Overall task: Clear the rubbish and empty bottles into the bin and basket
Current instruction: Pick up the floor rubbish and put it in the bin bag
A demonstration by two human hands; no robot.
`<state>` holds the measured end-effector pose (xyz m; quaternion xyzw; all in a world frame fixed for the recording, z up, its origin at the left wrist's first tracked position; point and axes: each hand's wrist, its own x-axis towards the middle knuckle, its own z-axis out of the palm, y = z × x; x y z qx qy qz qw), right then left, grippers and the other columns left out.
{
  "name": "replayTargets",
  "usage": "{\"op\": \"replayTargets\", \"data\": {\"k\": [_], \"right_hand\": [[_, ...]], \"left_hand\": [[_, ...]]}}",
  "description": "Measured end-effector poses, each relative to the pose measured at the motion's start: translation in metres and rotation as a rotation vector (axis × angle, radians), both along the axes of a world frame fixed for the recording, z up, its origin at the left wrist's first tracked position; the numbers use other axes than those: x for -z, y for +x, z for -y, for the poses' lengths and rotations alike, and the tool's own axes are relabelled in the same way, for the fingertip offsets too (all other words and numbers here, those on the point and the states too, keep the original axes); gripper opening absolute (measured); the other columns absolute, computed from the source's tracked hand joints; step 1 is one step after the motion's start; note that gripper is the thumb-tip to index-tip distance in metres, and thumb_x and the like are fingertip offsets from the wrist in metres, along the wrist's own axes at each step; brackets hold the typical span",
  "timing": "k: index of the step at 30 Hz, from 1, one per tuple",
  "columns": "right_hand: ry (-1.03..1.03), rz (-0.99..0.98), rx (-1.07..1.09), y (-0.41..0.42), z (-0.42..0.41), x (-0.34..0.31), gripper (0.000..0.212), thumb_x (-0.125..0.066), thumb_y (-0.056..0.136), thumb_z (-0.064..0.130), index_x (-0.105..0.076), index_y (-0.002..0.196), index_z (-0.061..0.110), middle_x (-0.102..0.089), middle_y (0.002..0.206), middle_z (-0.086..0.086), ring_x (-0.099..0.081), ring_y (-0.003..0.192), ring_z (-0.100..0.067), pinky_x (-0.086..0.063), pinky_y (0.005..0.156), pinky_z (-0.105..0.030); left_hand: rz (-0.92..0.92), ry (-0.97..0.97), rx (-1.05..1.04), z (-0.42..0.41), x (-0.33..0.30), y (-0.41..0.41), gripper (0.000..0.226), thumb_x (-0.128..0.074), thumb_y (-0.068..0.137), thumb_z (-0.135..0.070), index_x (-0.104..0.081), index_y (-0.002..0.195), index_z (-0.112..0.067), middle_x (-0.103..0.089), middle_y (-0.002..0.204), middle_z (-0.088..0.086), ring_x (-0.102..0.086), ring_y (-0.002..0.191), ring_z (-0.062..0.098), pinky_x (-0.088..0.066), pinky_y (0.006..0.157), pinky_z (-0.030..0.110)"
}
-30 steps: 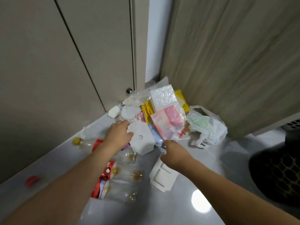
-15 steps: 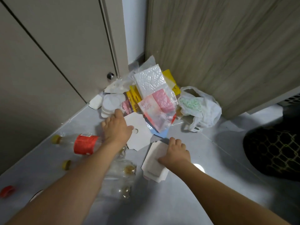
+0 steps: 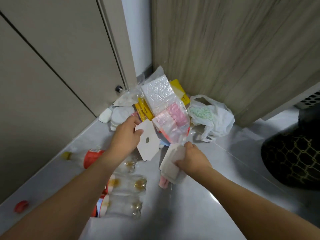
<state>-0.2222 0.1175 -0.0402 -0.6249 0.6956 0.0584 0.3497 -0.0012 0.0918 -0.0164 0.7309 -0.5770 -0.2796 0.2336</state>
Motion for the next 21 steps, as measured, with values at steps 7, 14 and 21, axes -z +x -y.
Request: {"op": "replayTargets", "data": {"k": [7,14,21], "right_hand": [[0.057,0.118,-0.113,-0.015,0.001,-0.046,0.048,-0.068,0.083,0.029,-0.053,0.124,0.011,-0.056,0.124,-0.008,-0.055,0.110,-0.024,-0.044,0.085,-0.029],[0.018,0.111,-0.213,-0.023,0.002,-0.080,0.042,-0.068,0.082,0.031,-0.057,0.117,0.010,-0.058,0.121,-0.008,-0.054,0.106,-0.025,-0.041,0.078,-0.027],[-0.015,0.111,-0.261,-0.038,0.008,-0.096,0.028,-0.068,0.083,0.029,-0.057,0.104,0.013,-0.055,0.103,-0.004,-0.049,0.090,-0.020,-0.038,0.073,-0.026]], "left_hand": [[0.074,0.083,-0.017,0.001,-0.025,0.003,0.011,-0.062,0.085,-0.010,-0.055,0.079,-0.004,-0.062,0.082,0.008,-0.057,0.082,0.029,-0.042,0.068,0.034],[-0.073,0.089,0.093,-0.015,-0.033,0.003,0.019,-0.053,0.083,0.003,-0.054,0.074,-0.014,-0.057,0.079,0.004,-0.048,0.066,0.016,-0.036,0.054,0.024],[0.129,0.063,0.361,-0.035,-0.031,0.001,0.038,-0.052,0.080,0.001,-0.057,0.068,-0.035,-0.057,0.092,-0.013,-0.039,0.096,0.013,-0.030,0.086,0.023]]}}
